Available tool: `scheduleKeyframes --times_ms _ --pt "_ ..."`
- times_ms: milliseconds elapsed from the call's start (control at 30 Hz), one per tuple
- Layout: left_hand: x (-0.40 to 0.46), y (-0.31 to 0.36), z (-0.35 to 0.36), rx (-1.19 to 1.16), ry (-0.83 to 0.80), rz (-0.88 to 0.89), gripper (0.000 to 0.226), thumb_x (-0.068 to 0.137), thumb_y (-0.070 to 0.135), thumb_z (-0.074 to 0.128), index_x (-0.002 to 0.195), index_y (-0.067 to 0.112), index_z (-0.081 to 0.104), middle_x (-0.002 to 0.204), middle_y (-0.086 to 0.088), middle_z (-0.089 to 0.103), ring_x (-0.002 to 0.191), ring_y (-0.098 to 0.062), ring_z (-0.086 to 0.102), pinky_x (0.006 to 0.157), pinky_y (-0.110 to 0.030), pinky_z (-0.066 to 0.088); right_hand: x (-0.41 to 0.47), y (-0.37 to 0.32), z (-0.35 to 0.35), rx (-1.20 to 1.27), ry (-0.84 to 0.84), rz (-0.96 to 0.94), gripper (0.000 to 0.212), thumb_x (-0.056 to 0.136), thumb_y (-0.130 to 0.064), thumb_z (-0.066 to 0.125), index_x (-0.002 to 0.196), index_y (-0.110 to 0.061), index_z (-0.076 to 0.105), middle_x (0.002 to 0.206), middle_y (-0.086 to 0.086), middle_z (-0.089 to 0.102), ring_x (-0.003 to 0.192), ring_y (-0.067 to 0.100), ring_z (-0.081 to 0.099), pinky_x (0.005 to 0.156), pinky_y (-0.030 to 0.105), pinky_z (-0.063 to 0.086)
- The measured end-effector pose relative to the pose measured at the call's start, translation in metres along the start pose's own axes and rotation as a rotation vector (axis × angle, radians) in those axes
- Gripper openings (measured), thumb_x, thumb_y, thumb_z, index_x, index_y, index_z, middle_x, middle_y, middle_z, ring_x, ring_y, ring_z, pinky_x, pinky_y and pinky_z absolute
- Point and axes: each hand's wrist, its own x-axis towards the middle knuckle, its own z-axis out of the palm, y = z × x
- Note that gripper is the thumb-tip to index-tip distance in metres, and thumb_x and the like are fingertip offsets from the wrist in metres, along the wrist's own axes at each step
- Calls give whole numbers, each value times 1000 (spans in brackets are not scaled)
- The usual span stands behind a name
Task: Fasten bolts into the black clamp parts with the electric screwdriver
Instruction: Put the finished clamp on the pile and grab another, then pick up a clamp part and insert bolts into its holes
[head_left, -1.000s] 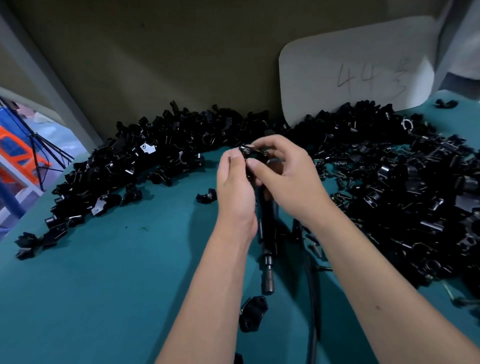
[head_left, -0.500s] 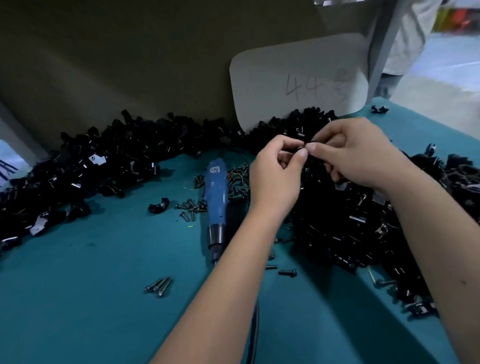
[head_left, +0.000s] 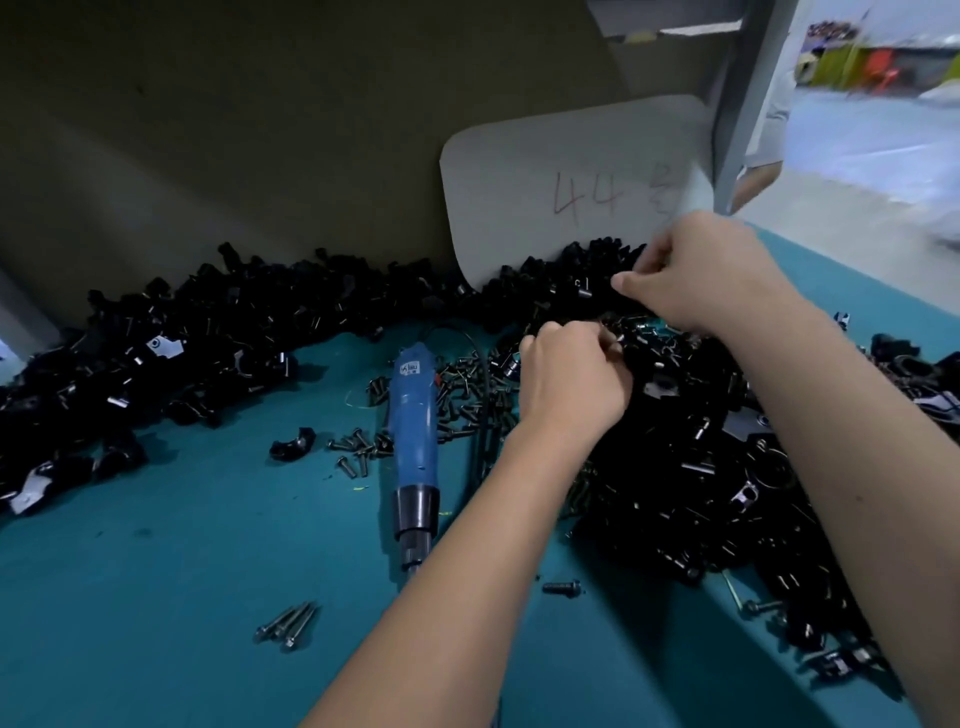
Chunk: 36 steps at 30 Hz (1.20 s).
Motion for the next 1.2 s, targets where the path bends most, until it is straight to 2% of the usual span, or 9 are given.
scheduleKeyframes --times_ms 133,233,333,433,600,900,1067,1133,1200 --pt "16 -10 -14 -7 -1 -19 32 86 10 56 104 22 80 103 -5 75 96 -28 69 84 -36 58 48 -28 26 -129 -110 -53 17 91 -27 68 98 -13 77 99 12 72 95 35 67 86 38 58" --pt "31 -19 -24 60 -7 -54 24 82 12 60 97 18 78 98 -8 74 95 -31 67 83 -39 58 76 -42 57 -338 -282 -186 33 93 -13 57 122 -11 70 120 15 70 110 36 66 96 41 57" --pt "43 -30 -27 150 -26 -109 20 80 8 58 91 13 74 97 -10 70 101 -35 62 84 -42 57 96 -40 90 -647 -484 -290 65 96 -12 52 157 -26 36 153 17 42 145 35 36 119 46 34" --pt "53 -40 -29 206 -44 -127 25 82 7 57 99 15 74 108 -9 69 110 -33 59 92 -43 55 109 -33 109 -682 -640 -300 86 96 -2 53 164 -36 13 171 9 14 159 32 6 126 53 19" --pt "61 -50 -28 188 -9 -123 23 85 9 58 99 16 75 112 -7 69 113 -30 59 95 -40 53 106 -28 120 -512 -318 -418 46 92 -9 64 135 -20 53 131 13 60 120 34 59 88 36 49" --pt "50 -63 -52 71 192 -46 21 88 7 58 88 18 76 99 -2 72 97 -22 65 85 -36 56 102 -44 99 -438 -53 -294 34 103 -34 57 112 -2 64 116 26 65 116 42 58 88 42 51" --pt "30 -86 -93 84 410 3 21 88 10 59 97 15 77 103 -9 67 99 -29 60 89 -40 49 64 -93 100 319 -131 -81 32 91 -22 62 63 -9 53 47 3 60 66 32 76 53 29 57" --pt "21 -109 -113 171 490 -45 21 89 14 58 98 17 76 104 -10 65 103 -32 56 91 -39 46 39 -114 111 708 -192 -31 38 88 -14 68 58 -14 46 43 0 56 65 33 76 56 41 62" --pt "12 -136 -131 347 518 -174 23 90 21 58 107 20 73 115 -11 62 113 -35 49 96 -40 42 14 -132 125 872 -239 -59 36 89 -14 70 60 -13 47 48 2 61 60 27 74 52 34 55"
